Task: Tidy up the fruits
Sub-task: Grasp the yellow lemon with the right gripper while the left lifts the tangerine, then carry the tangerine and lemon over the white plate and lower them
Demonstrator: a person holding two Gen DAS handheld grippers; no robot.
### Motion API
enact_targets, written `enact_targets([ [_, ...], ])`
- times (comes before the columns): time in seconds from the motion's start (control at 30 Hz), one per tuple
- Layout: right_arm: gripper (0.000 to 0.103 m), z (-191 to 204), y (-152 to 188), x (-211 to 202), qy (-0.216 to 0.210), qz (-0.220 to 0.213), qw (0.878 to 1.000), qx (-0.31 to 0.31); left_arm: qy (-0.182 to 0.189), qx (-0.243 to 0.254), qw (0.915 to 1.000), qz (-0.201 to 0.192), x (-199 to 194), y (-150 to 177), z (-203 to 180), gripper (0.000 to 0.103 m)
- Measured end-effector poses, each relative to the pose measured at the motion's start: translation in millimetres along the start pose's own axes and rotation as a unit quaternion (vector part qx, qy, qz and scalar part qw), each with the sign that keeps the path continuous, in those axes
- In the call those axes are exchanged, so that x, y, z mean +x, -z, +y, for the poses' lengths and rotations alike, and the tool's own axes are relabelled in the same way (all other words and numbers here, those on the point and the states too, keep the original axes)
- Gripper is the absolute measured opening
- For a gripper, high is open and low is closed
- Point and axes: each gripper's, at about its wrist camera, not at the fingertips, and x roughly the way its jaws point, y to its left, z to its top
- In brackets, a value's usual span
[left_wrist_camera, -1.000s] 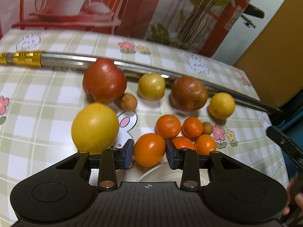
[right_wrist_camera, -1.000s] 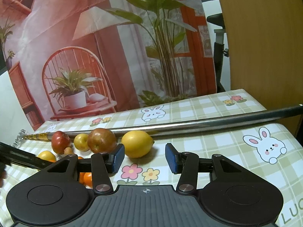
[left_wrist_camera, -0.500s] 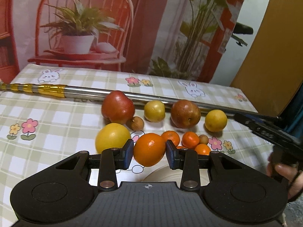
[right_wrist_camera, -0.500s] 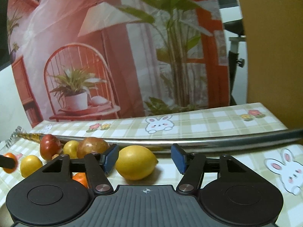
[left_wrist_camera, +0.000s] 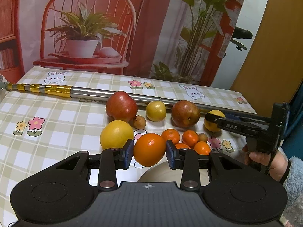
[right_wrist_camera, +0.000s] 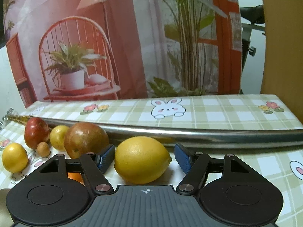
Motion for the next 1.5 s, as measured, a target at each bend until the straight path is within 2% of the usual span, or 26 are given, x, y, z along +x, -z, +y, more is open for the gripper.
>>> enact_targets([
  [0.17,0.063,-3.5,2.2,3.0,-0.006,0.012,1.0,0.012,-0.001,0.0,1.0,-0.001,-0.1,1.0,-0.2,0.039],
  [0.4,0.062,-3.2,8.1,-3.0,-0.009,0.003,1.0,0.006,-0.002,0.003,1.0,-0.001,-1.5,4.3,-0.9,0.039],
  [0.53,0.062,-6.2,11.0,-9.2,-0.023,-0.001,1.0,0.007,-0.005,0.008,1.0,0.0,-2.6,7.3,-1.5,0.039],
  [0.77,0.062,-5.6,14.7,-32.9,-0.015,-0.002,1.0,0.021,0.003,0.009,0.9999,0.003,-9.3,12.1,-1.0,0.039],
  [1.03,0.062,13.0,33.7,-89.1,-0.029,-0.007,0.999,0.032,0.009,0.01,0.9999,0.008,-17.8,26.5,-1.0,0.039],
  [1.17,0.062,32.2,41.8,-113.1,-0.033,-0.006,0.999,0.015,0.009,0.015,0.9997,0.015,-19.7,35.3,-2.1,0.039],
  [1.5,0.062,75.5,58.0,-130.4,-0.057,0.024,0.998,-0.013,0.003,0.042,0.9985,0.034,-15.6,52.6,-8.0,0.039],
])
